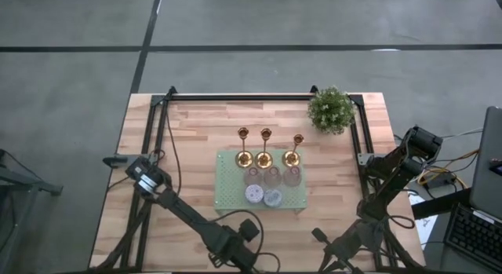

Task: Pick & Place candle stick holders
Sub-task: Put the pink scented candle on the shelf

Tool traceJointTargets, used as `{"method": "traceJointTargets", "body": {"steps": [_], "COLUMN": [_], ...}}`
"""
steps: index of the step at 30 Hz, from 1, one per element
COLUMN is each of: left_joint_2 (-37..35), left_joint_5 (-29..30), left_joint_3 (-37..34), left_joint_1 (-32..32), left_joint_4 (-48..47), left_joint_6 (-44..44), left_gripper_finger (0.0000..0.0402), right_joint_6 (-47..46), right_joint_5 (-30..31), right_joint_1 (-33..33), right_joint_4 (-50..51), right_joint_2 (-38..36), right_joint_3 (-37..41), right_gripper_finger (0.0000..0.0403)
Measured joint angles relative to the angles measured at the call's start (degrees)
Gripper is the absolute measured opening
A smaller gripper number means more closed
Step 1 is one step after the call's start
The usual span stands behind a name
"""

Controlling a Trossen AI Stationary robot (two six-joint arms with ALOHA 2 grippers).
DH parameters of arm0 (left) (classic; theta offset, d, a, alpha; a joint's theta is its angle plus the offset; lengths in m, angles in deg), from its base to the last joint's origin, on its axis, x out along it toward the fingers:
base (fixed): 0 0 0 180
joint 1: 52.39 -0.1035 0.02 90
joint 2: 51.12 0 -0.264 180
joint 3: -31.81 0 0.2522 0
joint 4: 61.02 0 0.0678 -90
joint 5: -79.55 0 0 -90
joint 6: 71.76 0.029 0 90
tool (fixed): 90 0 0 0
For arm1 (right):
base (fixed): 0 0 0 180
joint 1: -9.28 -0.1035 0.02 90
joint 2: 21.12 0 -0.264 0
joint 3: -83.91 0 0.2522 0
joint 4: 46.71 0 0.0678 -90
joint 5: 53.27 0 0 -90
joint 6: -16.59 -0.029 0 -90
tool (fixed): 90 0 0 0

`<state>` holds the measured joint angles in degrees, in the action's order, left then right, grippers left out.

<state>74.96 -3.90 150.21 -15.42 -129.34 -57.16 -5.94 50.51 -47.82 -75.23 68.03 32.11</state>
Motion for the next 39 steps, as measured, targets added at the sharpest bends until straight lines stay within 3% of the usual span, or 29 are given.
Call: {"method": "traceJointTargets", "body": {"steps": [12,22,35,39], "left_joint_2": [0.02,-0.52,-8.94,-11.64], "left_joint_5": [4.23,4.02,6.4,6.42], "left_joint_3": [0.0,0.0,0.09,0.09], "left_joint_1": [0.26,0.88,0.83,0.9], "left_joint_4": [1.41,1.47,-0.14,-0.11], "left_joint_6": [-2.08,-5.28,-16.55,-21.06], "left_gripper_finger": [0.0339,0.036,0.0358,0.0334], "right_joint_6": [0.0,-0.38,-1.95,-2.57], "right_joint_5": [0.13,0.18,0.29,0.29], "right_joint_1": [0.0,-0.02,-0.04,-0.01], "right_joint_4": [-0.02,-0.04,-2.3,-3.08], "right_joint_2": [0.0,0.0,0.0,0.0], "right_joint_3": [0.0,0.0,-0.38,-2.04], "right_gripper_finger": [0.0008,0.0008,0.0008,0.0008]}}
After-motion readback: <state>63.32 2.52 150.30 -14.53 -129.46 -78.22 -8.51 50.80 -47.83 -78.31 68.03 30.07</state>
